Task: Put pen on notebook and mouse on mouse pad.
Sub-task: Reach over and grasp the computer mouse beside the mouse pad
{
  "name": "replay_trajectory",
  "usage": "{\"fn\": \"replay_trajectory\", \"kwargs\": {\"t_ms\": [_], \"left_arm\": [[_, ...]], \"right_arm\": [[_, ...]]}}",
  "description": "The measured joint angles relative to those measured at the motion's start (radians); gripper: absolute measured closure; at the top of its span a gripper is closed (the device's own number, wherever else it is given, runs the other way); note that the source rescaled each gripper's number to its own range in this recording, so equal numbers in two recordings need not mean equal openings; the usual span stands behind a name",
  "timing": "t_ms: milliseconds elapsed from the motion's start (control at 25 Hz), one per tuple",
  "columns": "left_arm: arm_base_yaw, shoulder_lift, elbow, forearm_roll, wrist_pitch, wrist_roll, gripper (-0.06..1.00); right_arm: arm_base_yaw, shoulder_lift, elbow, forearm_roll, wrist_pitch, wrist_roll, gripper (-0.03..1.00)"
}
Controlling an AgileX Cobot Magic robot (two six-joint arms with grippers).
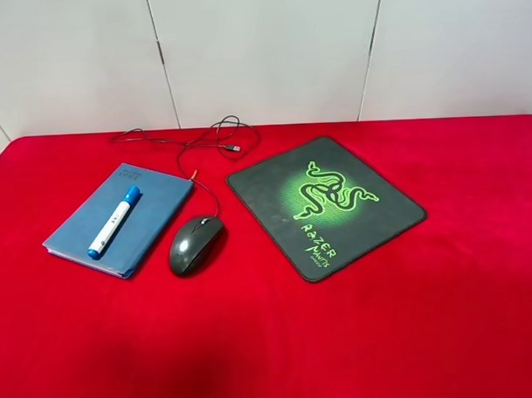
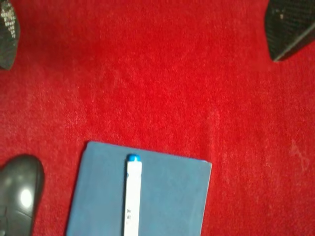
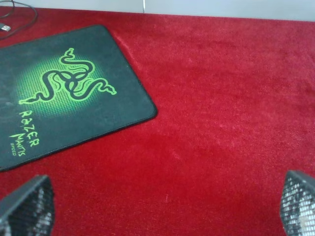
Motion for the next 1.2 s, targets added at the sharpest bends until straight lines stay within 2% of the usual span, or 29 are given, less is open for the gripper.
{"fn": "replay_trajectory", "kwargs": {"t_ms": [480, 720, 1040, 1200], "left_arm": [[0.000, -0.444, 0.233, -0.007, 0.002, 0.000, -0.05], [0.000, -0.656, 0.300, -0.007, 0.002, 0.002, -0.05], [0.002, -0.857, 0.353, -0.007, 0.002, 0.094, -0.05], [0.047, -0.910, 0.395, -0.010, 0.002, 0.100, -0.05]], "right_arm": [[0.000, 0.000, 0.000, 0.000, 0.000, 0.000, -0.03], [0.000, 0.000, 0.000, 0.000, 0.000, 0.000, -0.03], [0.000, 0.000, 0.000, 0.000, 0.000, 0.000, -0.03], [0.000, 0.000, 0.000, 0.000, 0.000, 0.000, -0.03]]}}
